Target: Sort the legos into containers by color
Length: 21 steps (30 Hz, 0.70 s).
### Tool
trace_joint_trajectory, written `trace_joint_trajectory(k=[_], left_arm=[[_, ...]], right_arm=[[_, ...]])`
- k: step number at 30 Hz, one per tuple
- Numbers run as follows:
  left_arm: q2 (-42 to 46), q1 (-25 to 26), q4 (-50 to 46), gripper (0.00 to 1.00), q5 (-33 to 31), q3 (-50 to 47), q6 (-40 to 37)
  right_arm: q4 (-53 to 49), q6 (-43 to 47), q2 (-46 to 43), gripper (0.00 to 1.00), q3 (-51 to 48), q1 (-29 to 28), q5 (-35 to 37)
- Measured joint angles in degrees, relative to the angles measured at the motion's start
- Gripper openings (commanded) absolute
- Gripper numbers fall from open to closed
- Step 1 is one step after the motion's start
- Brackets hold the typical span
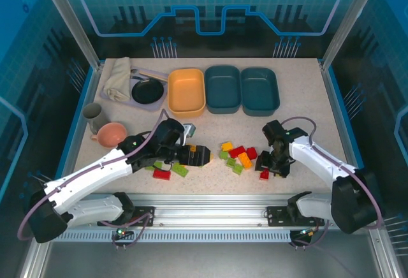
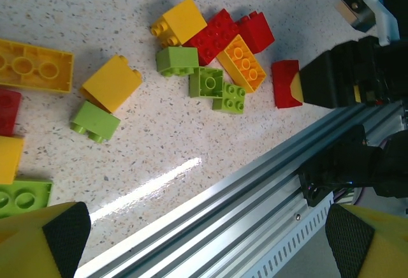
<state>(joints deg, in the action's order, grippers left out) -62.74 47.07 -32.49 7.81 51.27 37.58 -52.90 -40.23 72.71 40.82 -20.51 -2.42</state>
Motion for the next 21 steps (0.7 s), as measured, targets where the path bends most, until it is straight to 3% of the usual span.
trace_joint_trajectory(k=[6, 15, 21], left_arm=[[-0.7, 0.46, 0.72, 0.99, 0.0, 0.0, 0.04], [-1.75, 0.46, 1.36, 0.99, -0.02, 0.0, 0.09], [-2.67, 0.48, 1.7, 0.99, -0.04, 0.0, 0.9]], right_arm=[[2.86, 1.14, 4.07, 0.49, 0.0, 0.11, 0.33], [4.66, 1.22, 7.98, 0.43, 0.0, 0.33, 1.77], [4.87, 1.16, 8.61, 0.29, 0.33, 0.31, 2.43]])
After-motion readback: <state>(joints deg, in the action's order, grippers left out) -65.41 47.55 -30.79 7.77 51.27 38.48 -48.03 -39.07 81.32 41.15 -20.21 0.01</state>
